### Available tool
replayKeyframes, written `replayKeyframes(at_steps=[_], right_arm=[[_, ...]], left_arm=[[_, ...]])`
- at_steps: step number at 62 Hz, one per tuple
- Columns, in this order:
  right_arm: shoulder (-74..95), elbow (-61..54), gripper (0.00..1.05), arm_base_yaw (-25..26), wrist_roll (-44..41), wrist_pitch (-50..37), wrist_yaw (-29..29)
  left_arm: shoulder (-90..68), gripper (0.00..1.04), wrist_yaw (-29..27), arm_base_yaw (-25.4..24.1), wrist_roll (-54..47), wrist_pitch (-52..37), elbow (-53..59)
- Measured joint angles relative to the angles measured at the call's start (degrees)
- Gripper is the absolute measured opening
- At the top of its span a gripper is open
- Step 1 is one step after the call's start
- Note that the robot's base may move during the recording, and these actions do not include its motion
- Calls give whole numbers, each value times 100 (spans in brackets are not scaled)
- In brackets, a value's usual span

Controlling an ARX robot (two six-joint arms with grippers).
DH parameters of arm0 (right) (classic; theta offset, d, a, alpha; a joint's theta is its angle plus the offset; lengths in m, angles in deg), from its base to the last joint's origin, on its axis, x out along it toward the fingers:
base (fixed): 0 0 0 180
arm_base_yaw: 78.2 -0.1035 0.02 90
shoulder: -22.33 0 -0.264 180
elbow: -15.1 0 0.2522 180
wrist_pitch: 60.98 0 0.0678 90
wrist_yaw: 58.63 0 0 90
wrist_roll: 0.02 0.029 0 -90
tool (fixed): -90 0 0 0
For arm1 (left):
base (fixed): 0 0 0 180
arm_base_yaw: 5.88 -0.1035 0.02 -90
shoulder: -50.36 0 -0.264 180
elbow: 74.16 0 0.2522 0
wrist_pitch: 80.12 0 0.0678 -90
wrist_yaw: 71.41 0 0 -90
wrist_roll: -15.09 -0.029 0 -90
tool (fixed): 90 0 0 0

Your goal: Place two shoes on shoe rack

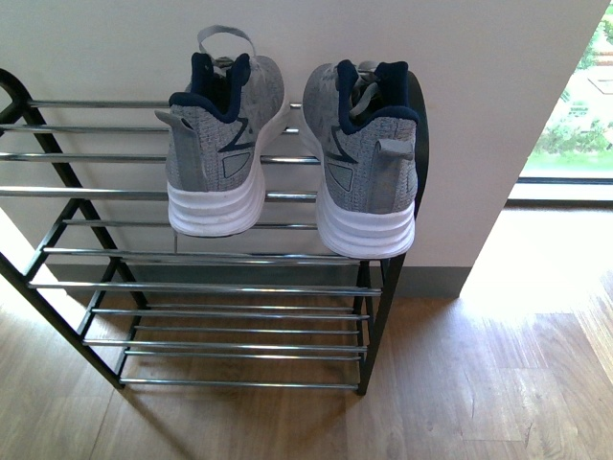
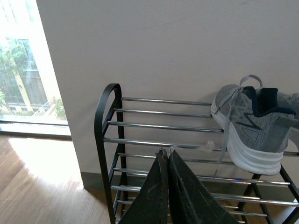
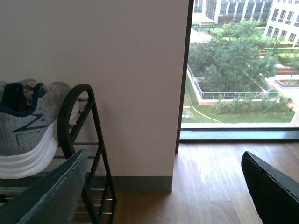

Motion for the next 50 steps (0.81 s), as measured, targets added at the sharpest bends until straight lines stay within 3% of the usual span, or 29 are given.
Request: replayKeyframes(at_steps=[7, 23, 26, 38, 50], right_arm=[[2, 0, 96, 0, 0, 0, 2], [0, -2, 96, 0, 2, 0, 4], [0, 0, 96, 0, 0, 0, 15], [-2, 0, 96, 0, 0, 0, 20], [0, -2, 96, 0, 2, 0, 0]], left_arm=[[17, 2, -7, -4, 4, 42, 0], [17, 46, -2, -4, 0, 42, 0], [17, 60, -9, -4, 0, 42, 0], [20, 95, -7, -4, -2, 42, 0], [20, 95, 2, -7, -15, 42, 0]])
